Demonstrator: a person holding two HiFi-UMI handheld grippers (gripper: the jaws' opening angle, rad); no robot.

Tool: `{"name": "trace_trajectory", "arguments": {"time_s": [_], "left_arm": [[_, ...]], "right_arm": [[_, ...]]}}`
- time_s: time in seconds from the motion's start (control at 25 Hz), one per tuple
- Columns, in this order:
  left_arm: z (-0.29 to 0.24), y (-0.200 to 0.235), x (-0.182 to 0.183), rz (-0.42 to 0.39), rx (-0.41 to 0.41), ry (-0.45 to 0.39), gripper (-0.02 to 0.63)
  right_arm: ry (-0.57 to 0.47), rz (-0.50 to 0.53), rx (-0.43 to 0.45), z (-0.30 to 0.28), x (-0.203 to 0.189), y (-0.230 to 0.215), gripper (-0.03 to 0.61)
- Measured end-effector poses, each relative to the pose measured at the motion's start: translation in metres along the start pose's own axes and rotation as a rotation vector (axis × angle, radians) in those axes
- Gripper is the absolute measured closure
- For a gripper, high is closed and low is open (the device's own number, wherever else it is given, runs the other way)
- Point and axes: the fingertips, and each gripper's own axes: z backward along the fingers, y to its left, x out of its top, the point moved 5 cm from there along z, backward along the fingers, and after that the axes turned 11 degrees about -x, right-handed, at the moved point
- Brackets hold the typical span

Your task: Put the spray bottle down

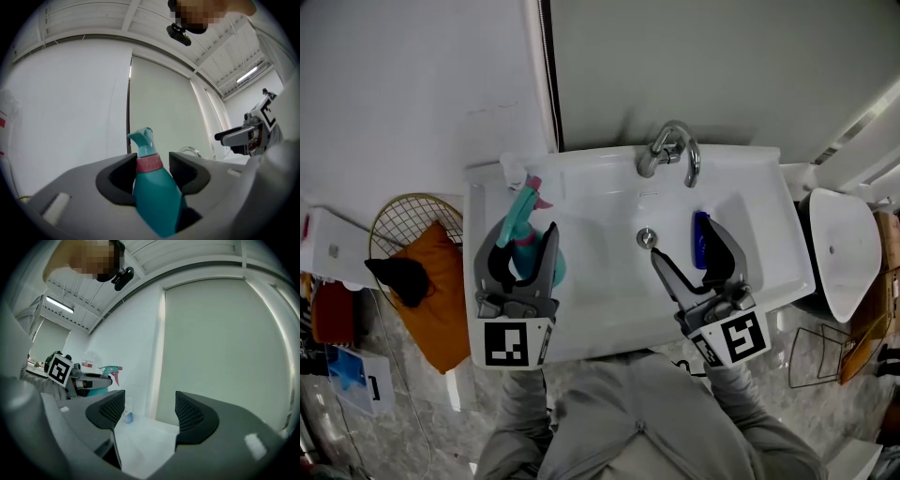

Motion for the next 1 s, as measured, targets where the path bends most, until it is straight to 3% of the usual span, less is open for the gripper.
{"name": "trace_trajectory", "arguments": {"time_s": [0.36,1.0], "left_arm": [[-0.050,0.007,-0.023,0.013,-0.031,0.024,0.350],[-0.131,0.017,-0.062,0.000,-0.082,0.013,0.351]], "right_arm": [[0.002,-0.004,-0.011,-0.011,-0.001,-0.020,0.245],[0.036,0.016,-0.115,-0.019,-0.012,-0.061,0.245]]}}
